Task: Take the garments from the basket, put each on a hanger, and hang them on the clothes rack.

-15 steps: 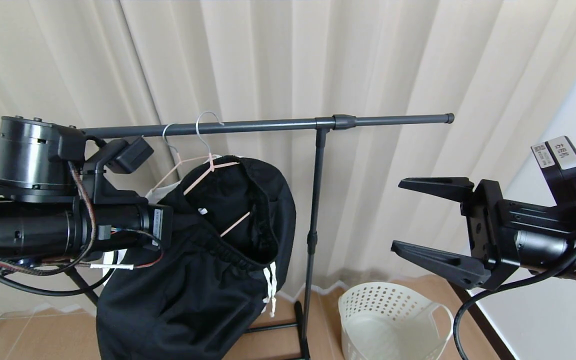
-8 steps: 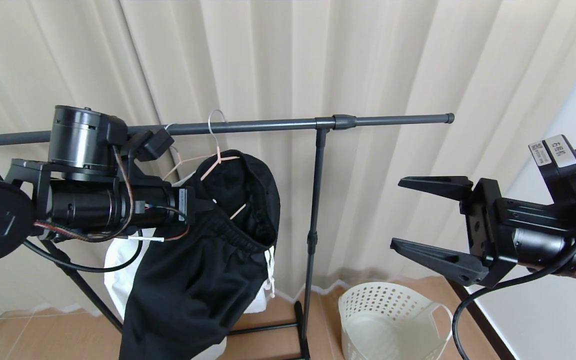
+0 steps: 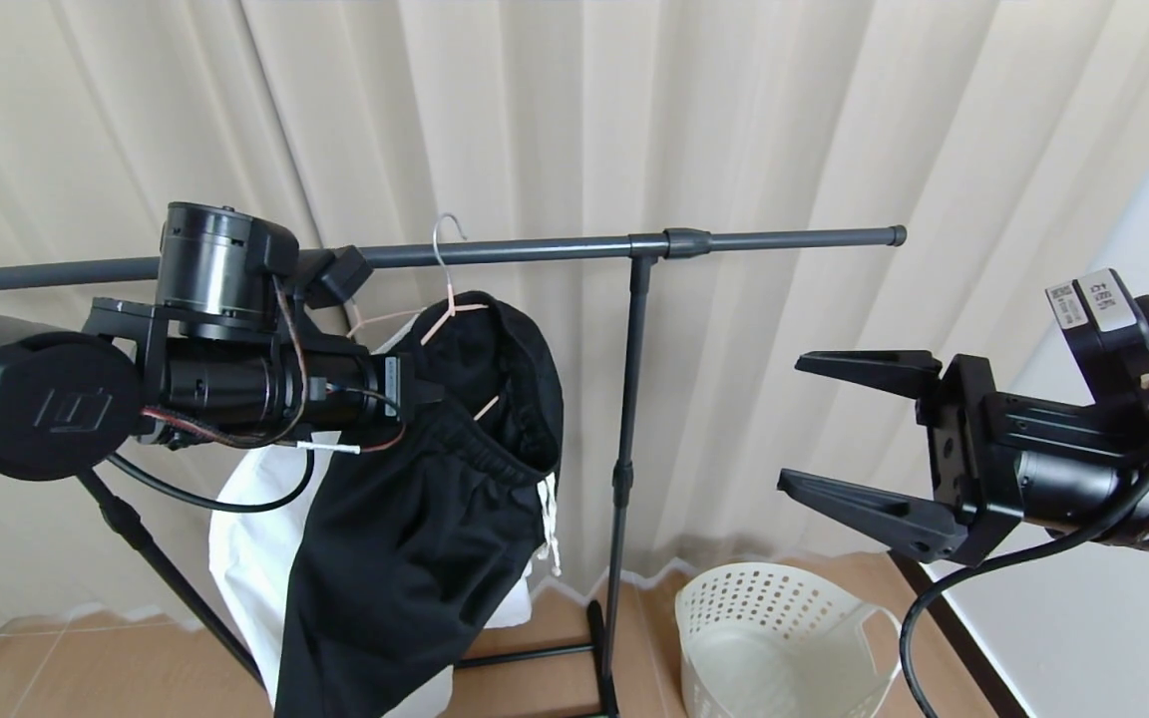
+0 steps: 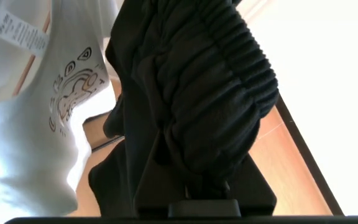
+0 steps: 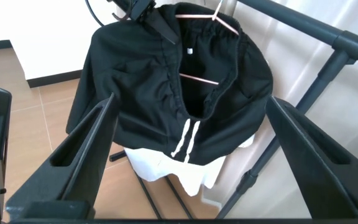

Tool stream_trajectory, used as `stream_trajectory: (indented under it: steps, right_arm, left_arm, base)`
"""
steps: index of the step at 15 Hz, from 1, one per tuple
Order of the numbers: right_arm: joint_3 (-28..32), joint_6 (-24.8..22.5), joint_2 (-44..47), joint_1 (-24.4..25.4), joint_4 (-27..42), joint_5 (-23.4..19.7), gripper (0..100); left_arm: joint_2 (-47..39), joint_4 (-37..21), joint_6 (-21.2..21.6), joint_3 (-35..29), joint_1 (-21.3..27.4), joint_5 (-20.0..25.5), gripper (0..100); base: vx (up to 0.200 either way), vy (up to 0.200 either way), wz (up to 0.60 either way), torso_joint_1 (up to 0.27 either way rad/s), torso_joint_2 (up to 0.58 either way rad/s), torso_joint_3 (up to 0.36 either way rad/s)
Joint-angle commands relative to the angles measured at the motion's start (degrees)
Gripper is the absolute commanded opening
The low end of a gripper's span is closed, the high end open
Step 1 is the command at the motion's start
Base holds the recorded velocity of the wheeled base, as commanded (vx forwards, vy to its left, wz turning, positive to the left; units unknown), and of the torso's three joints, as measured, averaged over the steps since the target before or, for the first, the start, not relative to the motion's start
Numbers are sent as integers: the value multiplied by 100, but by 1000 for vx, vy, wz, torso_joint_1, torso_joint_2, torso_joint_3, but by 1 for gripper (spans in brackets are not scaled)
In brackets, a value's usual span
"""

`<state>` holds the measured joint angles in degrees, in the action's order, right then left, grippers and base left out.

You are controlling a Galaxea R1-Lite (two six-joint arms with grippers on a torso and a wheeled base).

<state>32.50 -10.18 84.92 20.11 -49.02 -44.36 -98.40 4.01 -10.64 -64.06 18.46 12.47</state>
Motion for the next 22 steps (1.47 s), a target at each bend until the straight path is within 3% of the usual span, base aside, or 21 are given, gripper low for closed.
stream_trajectory:
  steps: [1,3,15,22]
  right_arm:
    - [11,-2,33,-8,-2,-2,100]
    - [2,-2,33,-8,-2,-2,100]
    - [11,-10,33,-87,-2,-2,100]
    - [-7,-10,16,-87,-2,-2,100]
  left_arm:
    - [-118,91,-78,-89,0,1,0]
    - [-223,328,-184,-80,0,-8,0]
    - [-707,372,-237,-300,70,-25,0]
    - [-926,372,-237,-300,193,-377,0]
  base:
    - [0,0,0,0,0,0]
    - [0,0,0,0,0,0]
    - [0,0,0,0,0,0]
    - [0,0,0,0,0,0]
